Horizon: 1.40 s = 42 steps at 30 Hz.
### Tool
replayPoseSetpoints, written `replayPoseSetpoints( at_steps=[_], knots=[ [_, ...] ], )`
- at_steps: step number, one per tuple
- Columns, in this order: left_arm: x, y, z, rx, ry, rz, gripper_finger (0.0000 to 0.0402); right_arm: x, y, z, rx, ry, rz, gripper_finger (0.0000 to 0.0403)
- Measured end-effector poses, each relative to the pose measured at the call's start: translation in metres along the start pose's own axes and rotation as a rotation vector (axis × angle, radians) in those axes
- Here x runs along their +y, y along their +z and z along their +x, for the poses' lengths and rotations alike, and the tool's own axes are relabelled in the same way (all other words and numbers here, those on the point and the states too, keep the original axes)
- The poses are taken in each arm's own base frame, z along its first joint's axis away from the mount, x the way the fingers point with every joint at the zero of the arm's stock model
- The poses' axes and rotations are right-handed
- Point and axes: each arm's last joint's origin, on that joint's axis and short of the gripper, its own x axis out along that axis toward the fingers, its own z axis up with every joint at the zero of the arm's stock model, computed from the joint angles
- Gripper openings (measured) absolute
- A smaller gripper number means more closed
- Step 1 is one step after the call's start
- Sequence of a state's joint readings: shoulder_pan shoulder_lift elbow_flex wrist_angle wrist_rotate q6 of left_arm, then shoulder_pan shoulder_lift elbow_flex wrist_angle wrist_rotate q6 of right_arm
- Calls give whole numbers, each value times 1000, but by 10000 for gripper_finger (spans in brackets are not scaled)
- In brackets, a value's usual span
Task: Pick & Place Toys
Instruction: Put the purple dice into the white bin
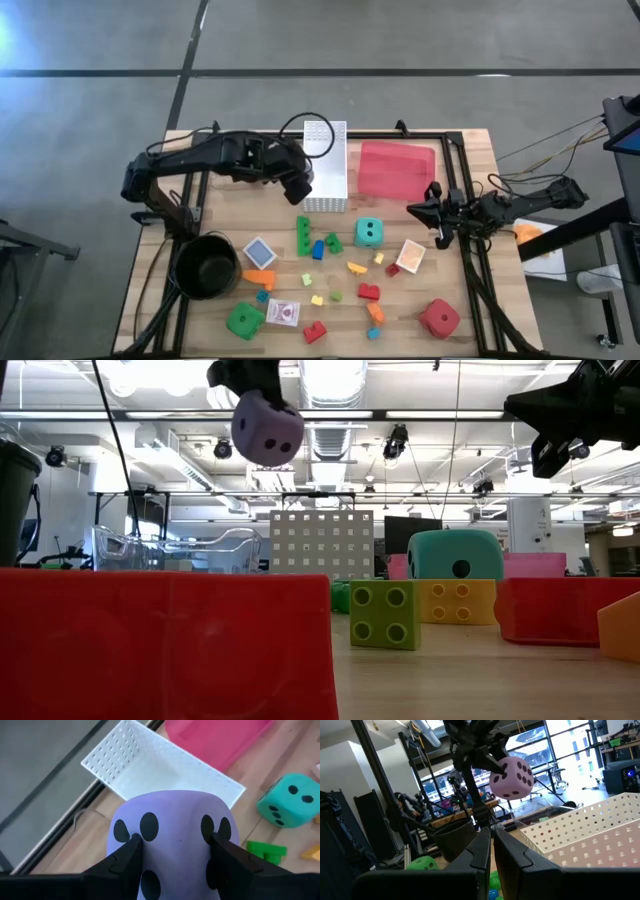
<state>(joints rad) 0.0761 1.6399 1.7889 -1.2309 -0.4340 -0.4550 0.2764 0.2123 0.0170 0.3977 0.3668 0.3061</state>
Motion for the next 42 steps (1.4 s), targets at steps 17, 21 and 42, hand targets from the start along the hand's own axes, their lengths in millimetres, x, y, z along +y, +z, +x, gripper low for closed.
replayPoseSetpoints(
  at_steps=[17,21,42],
  knots=[
    [-2,34,35,3,-19,38,178,0,0,0,1,0,0,21],
    [-7,45,41,1,-50,47,177,0,0,0,1,0,0,21],
    [-30,50,125,163,-42,235,170,0,0,0,1,0,0,21]
  ],
)
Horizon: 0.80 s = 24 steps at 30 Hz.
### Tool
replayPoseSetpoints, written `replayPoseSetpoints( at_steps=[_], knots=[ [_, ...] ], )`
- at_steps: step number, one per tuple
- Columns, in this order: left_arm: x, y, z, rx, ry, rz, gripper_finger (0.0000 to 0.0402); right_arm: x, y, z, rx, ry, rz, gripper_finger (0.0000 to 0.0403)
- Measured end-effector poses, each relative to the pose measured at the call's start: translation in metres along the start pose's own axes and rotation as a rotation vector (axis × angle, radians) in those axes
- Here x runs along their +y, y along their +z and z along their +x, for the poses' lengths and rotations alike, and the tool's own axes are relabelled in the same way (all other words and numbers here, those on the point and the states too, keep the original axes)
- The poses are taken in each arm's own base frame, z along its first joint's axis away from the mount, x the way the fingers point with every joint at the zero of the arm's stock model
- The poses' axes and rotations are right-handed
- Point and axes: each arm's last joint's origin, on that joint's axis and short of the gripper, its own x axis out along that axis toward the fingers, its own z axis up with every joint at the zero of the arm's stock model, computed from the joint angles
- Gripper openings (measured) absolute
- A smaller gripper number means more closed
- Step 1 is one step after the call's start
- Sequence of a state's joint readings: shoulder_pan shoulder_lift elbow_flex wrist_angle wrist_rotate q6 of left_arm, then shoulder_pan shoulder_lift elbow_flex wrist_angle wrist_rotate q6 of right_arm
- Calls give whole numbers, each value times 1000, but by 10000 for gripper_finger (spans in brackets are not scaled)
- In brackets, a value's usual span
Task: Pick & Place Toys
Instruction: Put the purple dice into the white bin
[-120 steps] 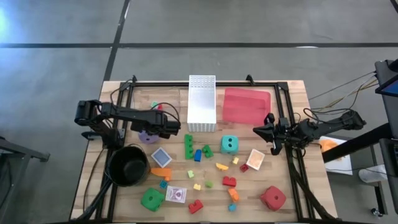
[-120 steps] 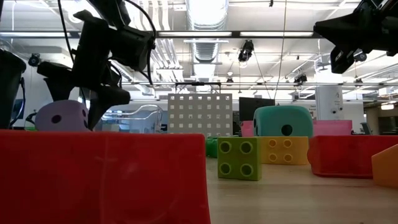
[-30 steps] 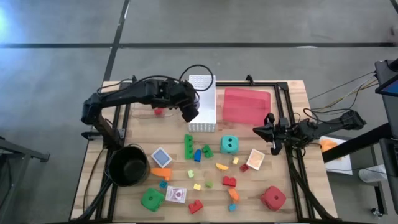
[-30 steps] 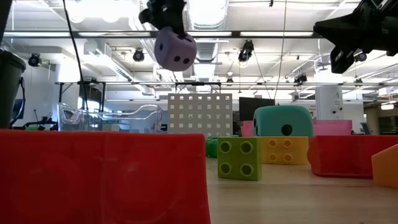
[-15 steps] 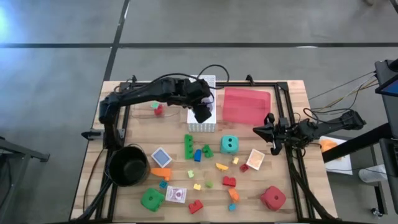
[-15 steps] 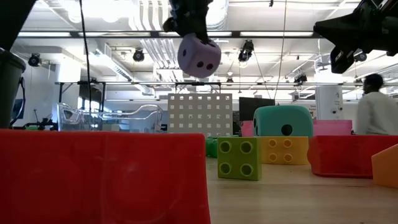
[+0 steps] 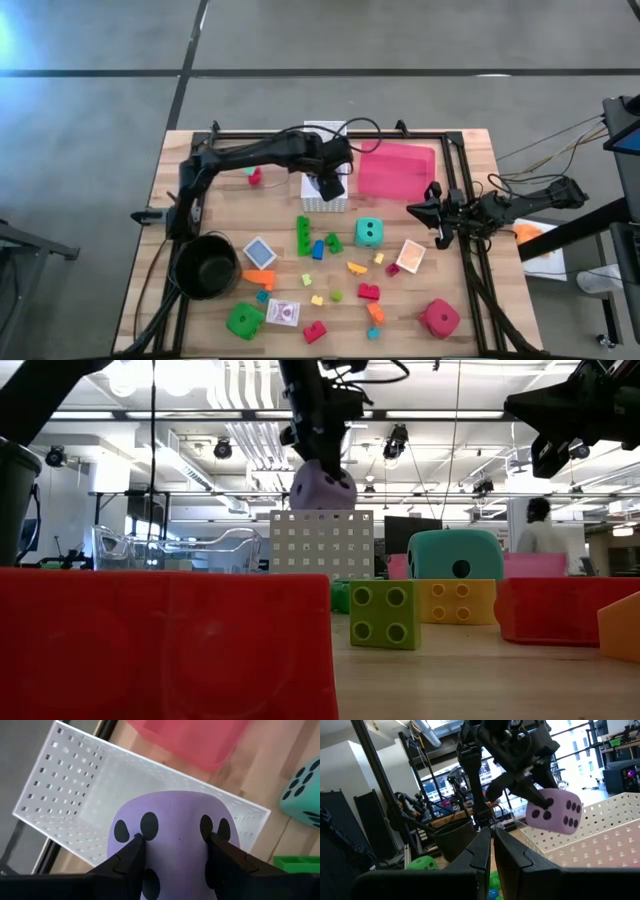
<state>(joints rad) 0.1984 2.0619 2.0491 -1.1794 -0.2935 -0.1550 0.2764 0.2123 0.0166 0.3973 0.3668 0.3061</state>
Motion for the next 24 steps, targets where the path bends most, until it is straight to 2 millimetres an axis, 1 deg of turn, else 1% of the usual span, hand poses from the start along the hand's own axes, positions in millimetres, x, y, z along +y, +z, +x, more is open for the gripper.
replayPoseSetpoints(
  at_steps=[6,8,17,21,24],
  knots=[
    [4,1,16,47,-69,12,169,0,0,0,0,0,0,21],
    [7,1,20,59,-68,7,169,0,0,0,0,0,0,21],
    [26,-3,37,119,-93,-36,169,0,0,0,0,0,0,21],
    [30,-9,49,149,-105,-39,168,0,0,0,0,0,0,21],
    [28,-9,56,128,-150,-17,168,0,0,0,0,0,0,21]
  ],
)
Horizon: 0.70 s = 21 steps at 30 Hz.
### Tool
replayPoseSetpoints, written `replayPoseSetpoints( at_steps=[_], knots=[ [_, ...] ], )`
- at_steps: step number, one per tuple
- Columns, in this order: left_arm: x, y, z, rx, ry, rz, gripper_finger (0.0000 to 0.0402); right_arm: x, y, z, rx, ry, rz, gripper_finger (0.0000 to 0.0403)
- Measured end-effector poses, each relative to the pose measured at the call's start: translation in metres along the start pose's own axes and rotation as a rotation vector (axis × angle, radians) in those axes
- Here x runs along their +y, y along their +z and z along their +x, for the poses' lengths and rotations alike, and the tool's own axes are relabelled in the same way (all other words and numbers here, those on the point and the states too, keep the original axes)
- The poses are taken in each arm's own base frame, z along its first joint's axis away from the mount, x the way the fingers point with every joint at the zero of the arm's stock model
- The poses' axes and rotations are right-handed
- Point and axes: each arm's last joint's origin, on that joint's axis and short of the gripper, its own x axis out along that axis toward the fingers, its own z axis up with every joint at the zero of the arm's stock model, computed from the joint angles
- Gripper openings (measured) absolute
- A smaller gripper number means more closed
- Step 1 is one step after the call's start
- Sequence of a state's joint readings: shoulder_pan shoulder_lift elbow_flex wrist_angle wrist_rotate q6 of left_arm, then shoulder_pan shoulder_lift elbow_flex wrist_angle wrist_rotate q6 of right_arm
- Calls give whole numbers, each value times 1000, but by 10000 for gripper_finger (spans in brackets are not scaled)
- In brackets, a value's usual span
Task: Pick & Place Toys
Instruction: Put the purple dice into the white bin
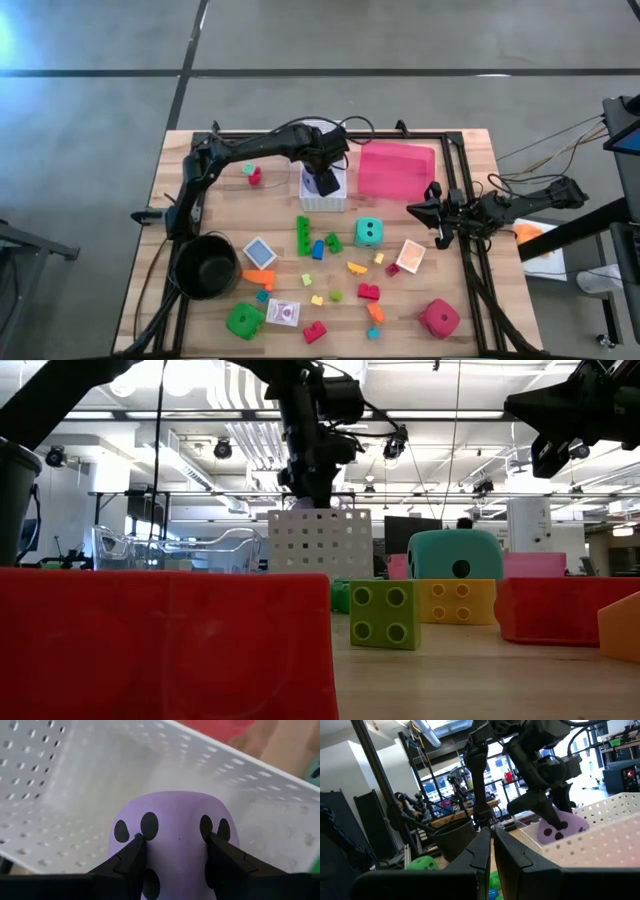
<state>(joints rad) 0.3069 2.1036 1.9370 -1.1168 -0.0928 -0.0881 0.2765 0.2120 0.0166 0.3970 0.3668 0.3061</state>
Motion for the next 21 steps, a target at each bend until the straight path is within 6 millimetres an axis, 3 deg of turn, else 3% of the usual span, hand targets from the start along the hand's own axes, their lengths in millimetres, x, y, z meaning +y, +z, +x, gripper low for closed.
replayPoseSetpoints(
  at_steps=[21],
  knots=[
    [-1,-1,10,3,-130,3,166,0,0,0,0,0,0,21]
  ],
)
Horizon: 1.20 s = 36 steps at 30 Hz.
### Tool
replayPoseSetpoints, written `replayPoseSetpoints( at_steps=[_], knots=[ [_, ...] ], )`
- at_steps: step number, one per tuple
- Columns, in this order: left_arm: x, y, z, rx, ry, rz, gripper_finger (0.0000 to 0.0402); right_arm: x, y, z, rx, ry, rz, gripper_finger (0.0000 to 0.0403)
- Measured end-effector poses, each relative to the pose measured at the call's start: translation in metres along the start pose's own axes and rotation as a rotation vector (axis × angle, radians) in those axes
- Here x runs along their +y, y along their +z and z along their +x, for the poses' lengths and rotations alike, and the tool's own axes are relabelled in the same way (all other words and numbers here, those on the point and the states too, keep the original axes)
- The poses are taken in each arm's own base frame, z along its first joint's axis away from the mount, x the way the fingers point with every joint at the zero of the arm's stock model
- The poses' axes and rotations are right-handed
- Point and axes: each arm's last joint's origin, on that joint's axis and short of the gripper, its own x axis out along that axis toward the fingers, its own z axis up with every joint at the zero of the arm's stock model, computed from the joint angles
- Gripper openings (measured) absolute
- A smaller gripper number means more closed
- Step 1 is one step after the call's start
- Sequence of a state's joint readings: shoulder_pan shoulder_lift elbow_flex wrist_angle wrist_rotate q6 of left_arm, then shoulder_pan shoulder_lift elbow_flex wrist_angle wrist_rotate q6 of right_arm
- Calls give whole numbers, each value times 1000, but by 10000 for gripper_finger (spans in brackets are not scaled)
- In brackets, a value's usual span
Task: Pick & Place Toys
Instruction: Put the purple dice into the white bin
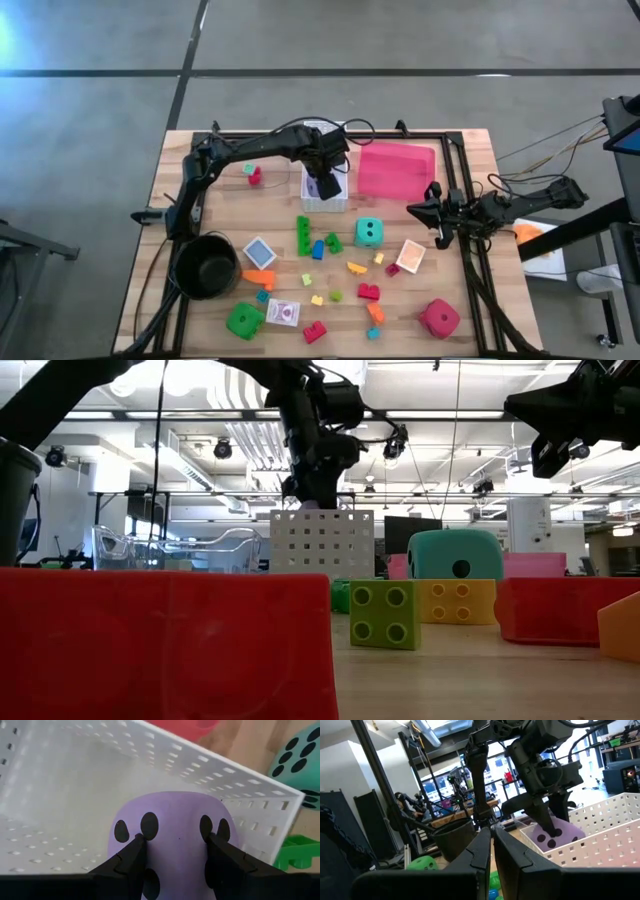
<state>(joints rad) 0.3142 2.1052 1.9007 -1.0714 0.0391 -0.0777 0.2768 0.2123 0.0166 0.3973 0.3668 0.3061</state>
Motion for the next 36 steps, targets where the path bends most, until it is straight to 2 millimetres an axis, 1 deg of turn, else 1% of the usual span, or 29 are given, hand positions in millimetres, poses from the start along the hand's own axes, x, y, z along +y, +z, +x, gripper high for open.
replayPoseSetpoints(
  at_steps=[11,29,33,34,35,36],
  knots=[
    [1,-15,28,58,-16,-2,166,0,0,0,0,0,0,21],
    [1,-15,30,51,-32,-2,163,0,0,0,0,0,0,21],
    [1,-14,30,48,-26,-33,163,0,0,0,0,0,0,21],
    [1,-14,30,47,-24,-35,167,0,0,0,0,0,0,21],
    [1,-14,30,44,-23,-35,184,0,0,0,0,0,0,21],
    [1,-14,30,39,-22,-32,210,0,0,0,0,0,0,21]
  ],
)
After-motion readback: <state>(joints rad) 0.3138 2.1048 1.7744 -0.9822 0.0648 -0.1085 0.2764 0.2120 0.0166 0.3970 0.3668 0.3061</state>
